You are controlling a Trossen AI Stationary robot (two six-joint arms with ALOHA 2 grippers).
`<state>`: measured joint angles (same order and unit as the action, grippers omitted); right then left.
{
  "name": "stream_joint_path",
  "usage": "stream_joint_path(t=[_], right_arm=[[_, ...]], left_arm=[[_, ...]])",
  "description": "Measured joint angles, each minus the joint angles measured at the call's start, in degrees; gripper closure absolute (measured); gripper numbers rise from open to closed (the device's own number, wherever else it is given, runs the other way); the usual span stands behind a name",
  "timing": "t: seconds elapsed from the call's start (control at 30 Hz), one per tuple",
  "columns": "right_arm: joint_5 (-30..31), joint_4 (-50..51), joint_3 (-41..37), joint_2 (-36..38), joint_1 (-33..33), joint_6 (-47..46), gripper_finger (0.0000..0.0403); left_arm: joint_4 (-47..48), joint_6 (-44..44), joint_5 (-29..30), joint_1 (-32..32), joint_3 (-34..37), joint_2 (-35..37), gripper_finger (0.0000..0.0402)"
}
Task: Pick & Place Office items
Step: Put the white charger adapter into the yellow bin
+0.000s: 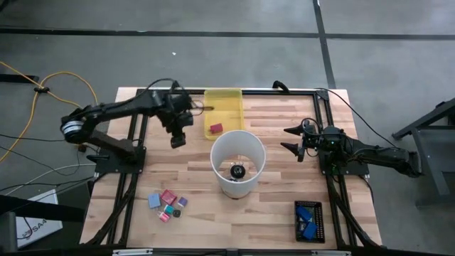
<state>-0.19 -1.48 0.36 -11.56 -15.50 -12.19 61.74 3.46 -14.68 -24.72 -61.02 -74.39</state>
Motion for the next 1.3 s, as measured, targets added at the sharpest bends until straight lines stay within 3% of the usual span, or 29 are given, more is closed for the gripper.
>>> stream_joint_path(t=[0.27,0.77,1.3], right_arm=[[0.0,0.0,0.0,0.0,0.0,0.0,0.0076],[0.0,0.0,0.0,0.0,0.0,0.0,0.0076],[0.0,0.0,0.0,0.0,0.0,0.0,0.0076]], left_arm=[[-3.8,-10.3,3.0,10.9,8.3,7.9,0.022],[-5.7,-24.8,13.8,37.2,8.9,9.5,0.022],[-7.5,-26.0,14.6,57.2,8.9,9.4,0.022]])
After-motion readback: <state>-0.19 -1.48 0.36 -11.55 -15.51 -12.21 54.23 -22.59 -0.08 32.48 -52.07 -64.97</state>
